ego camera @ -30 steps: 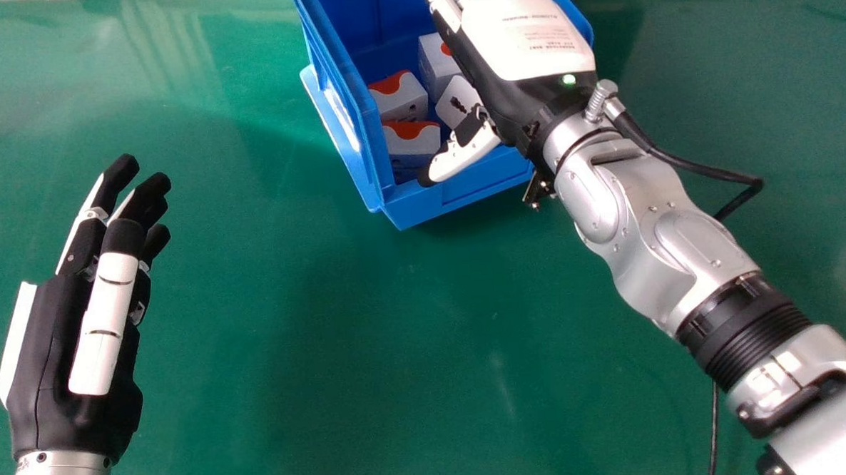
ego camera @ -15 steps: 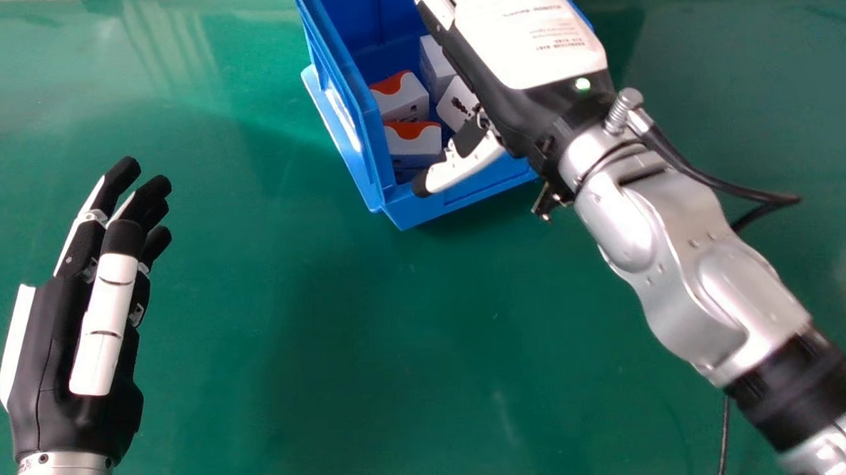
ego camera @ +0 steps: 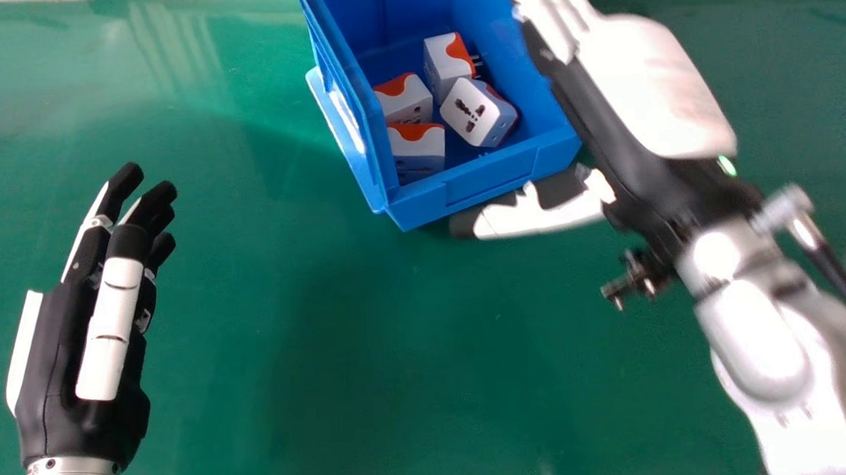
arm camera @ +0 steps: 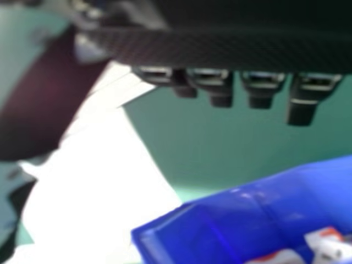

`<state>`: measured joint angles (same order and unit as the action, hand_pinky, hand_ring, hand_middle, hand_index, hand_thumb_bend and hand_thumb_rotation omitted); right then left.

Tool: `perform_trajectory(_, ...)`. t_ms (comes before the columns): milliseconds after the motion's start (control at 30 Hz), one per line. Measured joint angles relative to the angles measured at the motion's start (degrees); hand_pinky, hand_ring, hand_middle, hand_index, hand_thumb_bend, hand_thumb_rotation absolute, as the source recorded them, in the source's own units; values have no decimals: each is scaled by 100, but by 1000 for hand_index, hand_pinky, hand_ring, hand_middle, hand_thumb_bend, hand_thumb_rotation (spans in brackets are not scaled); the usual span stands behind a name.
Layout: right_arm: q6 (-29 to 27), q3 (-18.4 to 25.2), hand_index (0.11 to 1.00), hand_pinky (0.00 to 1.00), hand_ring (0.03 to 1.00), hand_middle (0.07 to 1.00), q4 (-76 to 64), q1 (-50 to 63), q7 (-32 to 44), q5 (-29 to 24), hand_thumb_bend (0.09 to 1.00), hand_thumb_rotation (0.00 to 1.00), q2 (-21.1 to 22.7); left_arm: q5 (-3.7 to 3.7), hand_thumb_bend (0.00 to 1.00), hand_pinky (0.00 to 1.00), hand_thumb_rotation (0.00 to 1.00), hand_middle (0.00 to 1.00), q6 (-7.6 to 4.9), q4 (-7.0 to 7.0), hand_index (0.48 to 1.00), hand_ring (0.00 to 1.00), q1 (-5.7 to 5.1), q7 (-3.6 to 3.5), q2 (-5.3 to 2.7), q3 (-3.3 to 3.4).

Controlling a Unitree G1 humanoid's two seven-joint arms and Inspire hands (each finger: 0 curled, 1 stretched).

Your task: Pick all objects and put in blue box

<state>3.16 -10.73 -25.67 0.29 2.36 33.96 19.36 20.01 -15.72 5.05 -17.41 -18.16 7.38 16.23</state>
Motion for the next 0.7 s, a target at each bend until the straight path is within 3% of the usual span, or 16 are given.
perform_trajectory(67, -212, 199, 1000, 871, 1000, 1000, -168, 485, -125, -221, 704, 508, -45, -48, 683, 946, 727, 883, 1, 9, 902, 922, -38, 67, -38, -22)
perform_trajectory(100, -342, 312, 1000, 876, 1000, 1000, -250, 778, -178, -326, 674, 549, -68, -87, 687, 942, 725, 880, -3, 13, 897, 917, -50, 76, -61, -31)
perform_trajectory(200, -656, 497, 1000, 892, 1000, 1000, -315, 1498, -239, -740, 614, 646, -153, -87, 693, 940, 719, 878, -5, 21, 891, 913, -108, 75, -127, -58)
perform_trajectory(300, -739, 636, 1000, 907, 1000, 1000, -276, 1921, -192, -1550, 586, 699, -470, -98, 693, 945, 716, 879, -6, 19, 890, 914, -129, 102, -194, -113)
perform_trajectory(333, -756, 670, 1000, 923, 1000, 1000, -221, 1982, -170, -1851, 573, 760, -596, -113, 699, 951, 712, 878, -5, 18, 887, 913, -130, 134, -220, -131)
perform_trajectory(433, -867, 745, 1000, 938, 1000, 1000, 82, 2089, 16, -2808, 556, 808, -924, -193, 716, 951, 706, 874, -7, 4, 880, 909, -128, 241, -294, -153)
perform_trajectory(567, -1045, 878, 1000, 975, 1000, 1000, 630, 2051, 392, -3908, 488, 922, -1260, -195, 718, 920, 684, 880, -118, -56, 876, 902, -110, 222, -407, -206)
perform_trajectory(700, -1139, 977, 1000, 984, 1000, 1000, 1322, 1813, 526, -4256, 483, 950, -1504, -197, 690, 916, 682, 890, -263, -98, 881, 906, -11, 205, -476, -272)
